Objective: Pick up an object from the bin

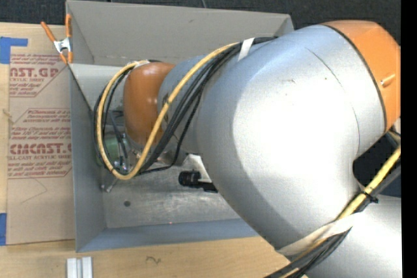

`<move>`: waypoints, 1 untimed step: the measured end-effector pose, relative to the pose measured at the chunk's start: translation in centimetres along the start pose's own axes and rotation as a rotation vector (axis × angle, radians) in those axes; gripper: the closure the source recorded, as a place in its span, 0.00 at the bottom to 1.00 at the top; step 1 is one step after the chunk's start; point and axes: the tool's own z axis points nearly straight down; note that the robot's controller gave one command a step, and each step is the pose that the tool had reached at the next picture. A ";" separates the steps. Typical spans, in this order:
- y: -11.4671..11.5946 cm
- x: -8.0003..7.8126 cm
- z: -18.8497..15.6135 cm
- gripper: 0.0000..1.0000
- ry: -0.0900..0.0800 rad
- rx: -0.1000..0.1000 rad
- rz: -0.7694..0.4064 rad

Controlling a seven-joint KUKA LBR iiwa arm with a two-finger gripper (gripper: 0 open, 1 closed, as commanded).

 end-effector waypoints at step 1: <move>-0.1 -0.3 -0.2 1.00 -0.002 0.003 0.002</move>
Offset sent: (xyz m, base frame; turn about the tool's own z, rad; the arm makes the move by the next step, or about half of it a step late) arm 0.0000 0.0000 0.0000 0.0000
